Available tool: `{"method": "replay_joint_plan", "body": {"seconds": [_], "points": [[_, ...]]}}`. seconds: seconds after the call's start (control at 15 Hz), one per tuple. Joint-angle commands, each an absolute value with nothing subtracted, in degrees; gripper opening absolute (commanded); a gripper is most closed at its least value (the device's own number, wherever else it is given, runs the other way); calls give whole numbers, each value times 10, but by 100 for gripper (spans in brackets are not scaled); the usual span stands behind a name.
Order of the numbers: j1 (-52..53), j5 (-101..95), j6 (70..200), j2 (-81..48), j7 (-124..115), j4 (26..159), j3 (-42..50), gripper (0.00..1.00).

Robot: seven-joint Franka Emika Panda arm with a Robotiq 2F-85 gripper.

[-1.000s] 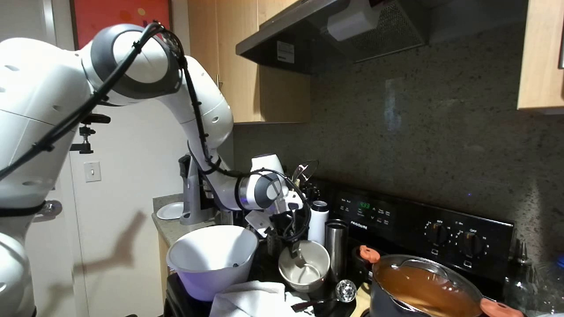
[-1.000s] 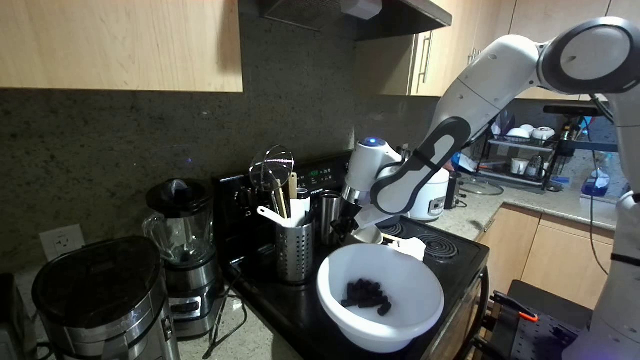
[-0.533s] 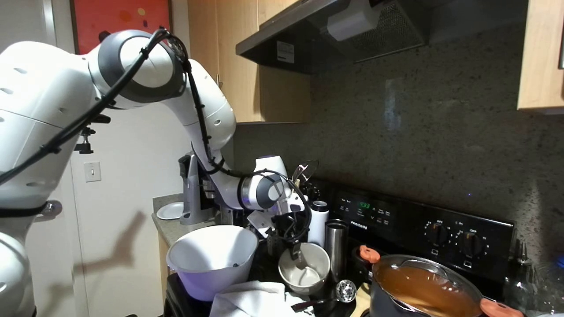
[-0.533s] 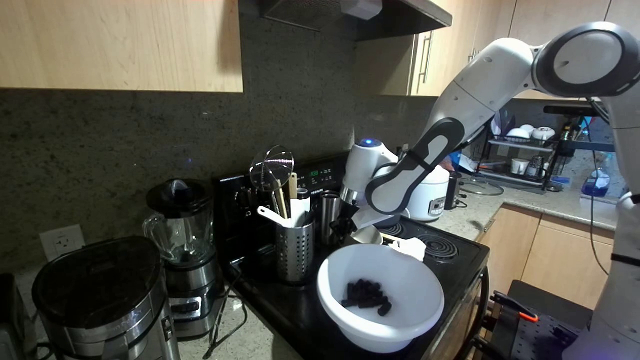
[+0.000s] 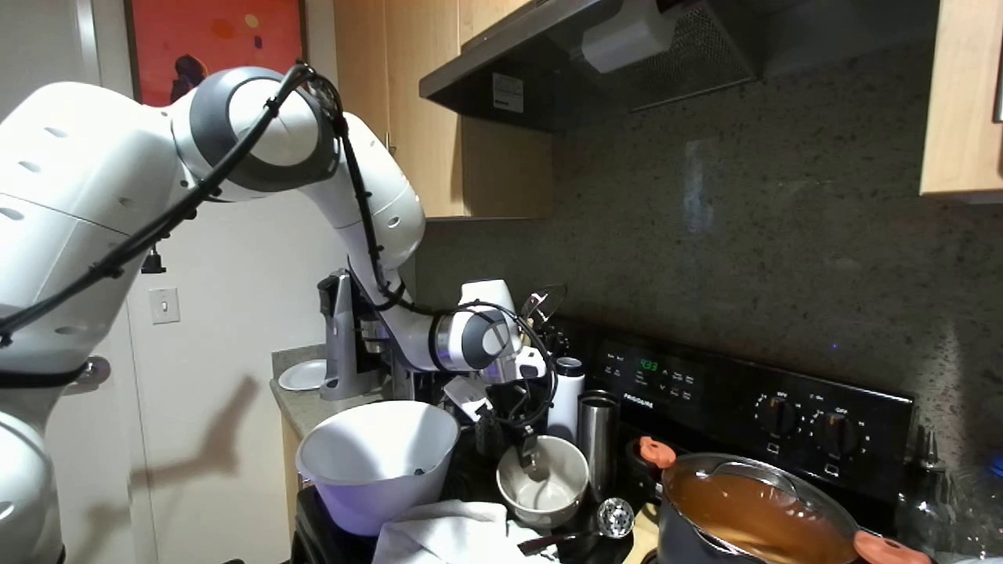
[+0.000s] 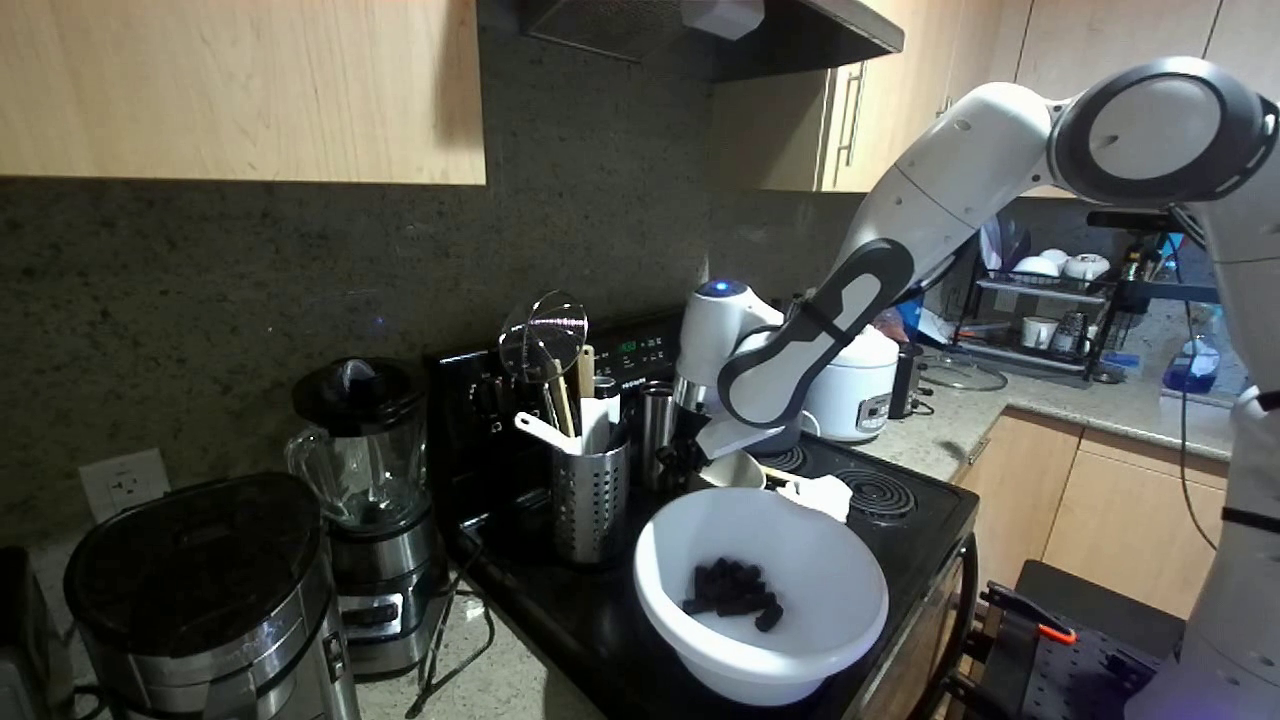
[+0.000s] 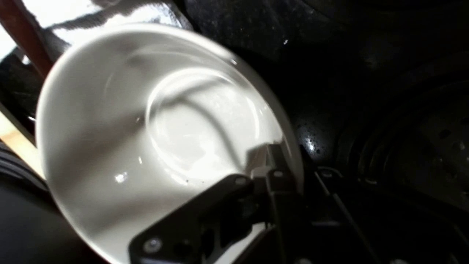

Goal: Move the grey bowl on the stove backwards

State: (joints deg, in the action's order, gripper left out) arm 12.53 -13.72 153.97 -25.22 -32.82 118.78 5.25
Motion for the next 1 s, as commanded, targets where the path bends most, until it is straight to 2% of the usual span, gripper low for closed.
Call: {"method": "replay_joint_plan", "body": {"seconds": [0.0,0.07,0.2,0.27,0.4,0.53,0.6,0.67,0.93], "points": [[136,-128,1514,-251,-324,1171,63,23],[136,-128,1513,-252,-324,1171,63,38],[135,-128,1512,-251,-324,1169,64,52],[135,-128,1511,-250,-324,1169,65,53],[135,-128,1509,-250,-325,1167,66,69],[134,-128,1508,-248,-323,1167,66,89],[133,-127,1507,-245,-323,1167,66,96],[135,-128,1505,-238,-326,1169,68,100],[129,-124,1473,-198,-323,1174,64,100]]}}
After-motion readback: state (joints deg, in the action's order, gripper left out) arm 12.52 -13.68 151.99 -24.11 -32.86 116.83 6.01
